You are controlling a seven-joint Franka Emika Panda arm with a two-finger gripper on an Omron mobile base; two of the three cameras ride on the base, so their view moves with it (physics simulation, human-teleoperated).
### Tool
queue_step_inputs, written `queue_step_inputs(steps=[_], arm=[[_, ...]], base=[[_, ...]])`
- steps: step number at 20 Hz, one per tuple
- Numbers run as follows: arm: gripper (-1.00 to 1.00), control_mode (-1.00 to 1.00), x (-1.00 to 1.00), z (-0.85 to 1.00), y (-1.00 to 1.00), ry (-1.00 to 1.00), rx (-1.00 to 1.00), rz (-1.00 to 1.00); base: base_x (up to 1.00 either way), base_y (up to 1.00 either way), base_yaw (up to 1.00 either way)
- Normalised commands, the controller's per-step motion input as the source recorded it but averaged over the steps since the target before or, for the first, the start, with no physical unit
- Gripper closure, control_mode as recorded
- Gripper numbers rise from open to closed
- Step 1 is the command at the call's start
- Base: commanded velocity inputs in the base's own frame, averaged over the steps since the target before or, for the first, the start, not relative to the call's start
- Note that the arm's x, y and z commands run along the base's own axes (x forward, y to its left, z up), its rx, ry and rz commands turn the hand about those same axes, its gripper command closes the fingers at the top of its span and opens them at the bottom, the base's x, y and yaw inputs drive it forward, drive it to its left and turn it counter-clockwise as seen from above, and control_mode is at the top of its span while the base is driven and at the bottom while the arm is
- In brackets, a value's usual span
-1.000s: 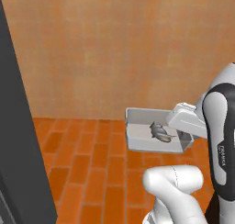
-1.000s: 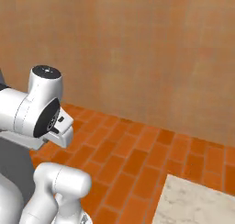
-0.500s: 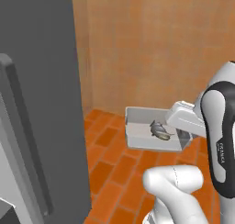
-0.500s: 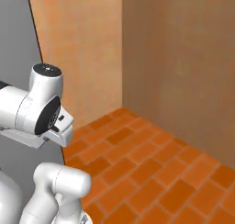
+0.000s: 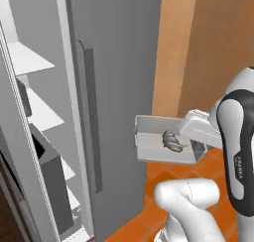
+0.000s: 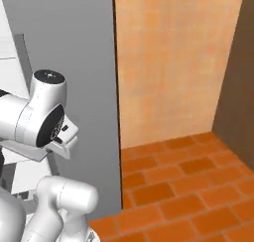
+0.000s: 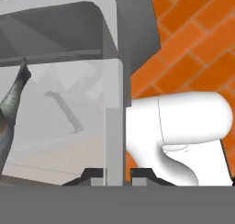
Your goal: Take the meat container that has the fish and place it on the second highest rack of the freezer. Then take the vegetable container that has the lemon wedge and lime and place it on the highest rack of the freezer.
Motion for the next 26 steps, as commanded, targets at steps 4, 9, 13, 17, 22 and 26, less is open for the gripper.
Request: queue_step_inputs(steps=[4, 9, 13, 17, 22, 26], arm=[[1.0, 1.0, 0.0, 0.0, 0.0, 0.0, 0.0, 0.0], [1.0, 1.0, 0.0, 0.0, 0.0, 0.0, 0.0, 0.0], [1.0, 1.0, 0.0, 0.0, 0.0, 0.0, 0.0, 0.0], [1.0, 1.0, 0.0, 0.0, 0.0, 0.0, 0.0, 0.0], [1.0, 1.0, 0.0, 0.0, 0.0, 0.0, 0.0, 0.0], [1.0, 1.0, 0.0, 0.0, 0.0, 0.0, 0.0, 0.0]], base=[[0.22, -0.32, 0.65], [0.35, -0.51, 0.42], [0.59, -0.09, 0.34], [0.35, 0.05, 0.39], [0.03, 0.02, 0.33], [0.27, 0.22, 0.16]])
